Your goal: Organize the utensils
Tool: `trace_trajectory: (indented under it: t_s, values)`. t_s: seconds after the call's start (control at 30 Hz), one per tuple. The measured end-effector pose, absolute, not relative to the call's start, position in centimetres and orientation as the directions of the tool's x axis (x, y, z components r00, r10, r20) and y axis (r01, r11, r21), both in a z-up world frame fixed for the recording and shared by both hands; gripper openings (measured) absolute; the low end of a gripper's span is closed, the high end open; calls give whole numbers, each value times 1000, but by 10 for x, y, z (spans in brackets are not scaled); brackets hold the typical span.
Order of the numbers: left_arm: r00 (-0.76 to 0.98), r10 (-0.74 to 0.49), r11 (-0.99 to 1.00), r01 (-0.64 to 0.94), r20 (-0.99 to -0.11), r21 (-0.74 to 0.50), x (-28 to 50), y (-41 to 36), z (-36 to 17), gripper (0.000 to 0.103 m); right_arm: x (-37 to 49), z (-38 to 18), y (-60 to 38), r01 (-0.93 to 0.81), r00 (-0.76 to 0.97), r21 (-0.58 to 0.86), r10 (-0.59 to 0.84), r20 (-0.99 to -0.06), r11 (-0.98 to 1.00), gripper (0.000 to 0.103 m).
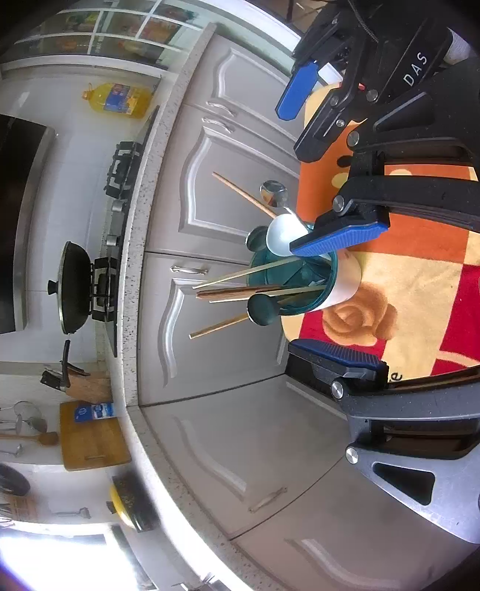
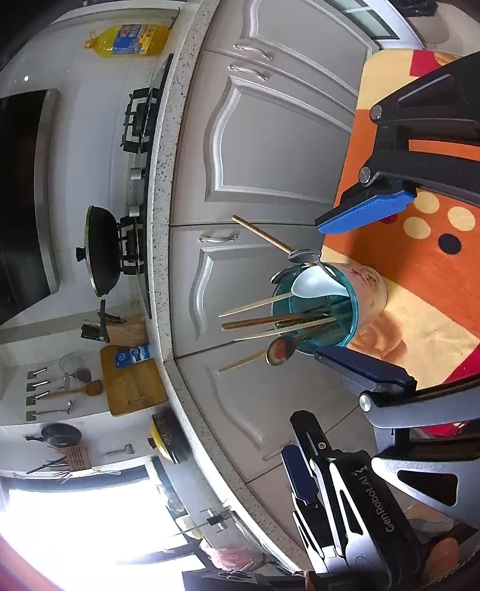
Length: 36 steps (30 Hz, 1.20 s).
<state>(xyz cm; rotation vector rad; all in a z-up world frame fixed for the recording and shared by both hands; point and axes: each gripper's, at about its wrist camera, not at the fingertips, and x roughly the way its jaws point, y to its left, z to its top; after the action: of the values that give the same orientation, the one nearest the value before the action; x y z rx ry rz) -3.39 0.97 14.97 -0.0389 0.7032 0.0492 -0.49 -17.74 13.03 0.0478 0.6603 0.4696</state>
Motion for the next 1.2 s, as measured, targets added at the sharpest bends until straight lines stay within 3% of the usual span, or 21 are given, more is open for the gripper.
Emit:
trace_trajectory:
  t_s: [0.3, 1.2]
  values:
    - [772, 38, 997, -67, -635, -22, -39, 13, 156, 46, -10, 137, -175, -401, 700, 173, 422, -575, 900, 69]
    - [779, 52, 997, -78, -625, -14, -42, 11, 162, 46, -9, 139, -174, -417, 690, 153, 422, -588, 896, 70]
